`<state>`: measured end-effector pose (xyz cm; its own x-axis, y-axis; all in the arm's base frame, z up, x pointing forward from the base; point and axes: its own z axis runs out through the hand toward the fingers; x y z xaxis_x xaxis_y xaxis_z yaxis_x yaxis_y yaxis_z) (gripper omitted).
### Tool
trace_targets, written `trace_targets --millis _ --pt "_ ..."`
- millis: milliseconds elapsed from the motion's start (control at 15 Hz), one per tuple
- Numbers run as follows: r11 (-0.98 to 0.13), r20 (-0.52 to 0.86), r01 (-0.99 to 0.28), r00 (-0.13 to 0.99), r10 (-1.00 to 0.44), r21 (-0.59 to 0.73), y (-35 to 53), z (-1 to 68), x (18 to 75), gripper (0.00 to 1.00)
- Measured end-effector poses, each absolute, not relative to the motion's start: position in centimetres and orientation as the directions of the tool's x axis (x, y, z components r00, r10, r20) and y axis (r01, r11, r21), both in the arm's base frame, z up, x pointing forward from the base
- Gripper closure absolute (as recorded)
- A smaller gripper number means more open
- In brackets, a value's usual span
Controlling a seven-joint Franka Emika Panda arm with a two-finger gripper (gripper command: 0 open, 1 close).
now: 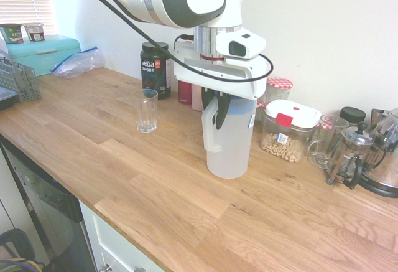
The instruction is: Pour me some water
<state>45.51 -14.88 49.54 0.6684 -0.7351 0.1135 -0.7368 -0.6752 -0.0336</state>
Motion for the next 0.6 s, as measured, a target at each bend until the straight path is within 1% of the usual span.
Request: trace_targets --millis 67,600 --pt "-0.676 0.113 -0.736 0.669 -0.734 -0.032 -15.08 49.49 45.51 0.0" --pt "-0.675 0.098 -0.737 0.671 -0.735 -0.02 -15.31 49.25 45.37 0.0"
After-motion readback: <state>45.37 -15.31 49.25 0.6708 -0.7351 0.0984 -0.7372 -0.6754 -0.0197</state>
